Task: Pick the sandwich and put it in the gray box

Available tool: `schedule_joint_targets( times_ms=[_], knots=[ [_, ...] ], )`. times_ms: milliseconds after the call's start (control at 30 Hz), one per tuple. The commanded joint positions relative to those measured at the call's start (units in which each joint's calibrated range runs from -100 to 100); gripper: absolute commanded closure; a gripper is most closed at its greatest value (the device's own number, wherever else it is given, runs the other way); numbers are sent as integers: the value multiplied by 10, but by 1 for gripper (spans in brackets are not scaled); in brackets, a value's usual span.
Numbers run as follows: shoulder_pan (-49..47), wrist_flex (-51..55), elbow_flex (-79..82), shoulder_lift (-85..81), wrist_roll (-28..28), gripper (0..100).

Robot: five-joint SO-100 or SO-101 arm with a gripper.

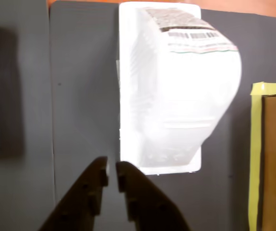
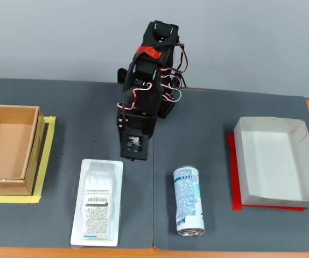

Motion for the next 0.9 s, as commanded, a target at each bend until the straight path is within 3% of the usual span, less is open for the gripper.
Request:
schedule_joint_targets(
  times_ms=[0, 300, 867],
  knots=[
    [29, 0, -51, 25, 16, 98],
    [69, 62, -165, 135, 47, 98],
    [66, 58, -362, 306, 47, 98]
  ],
)
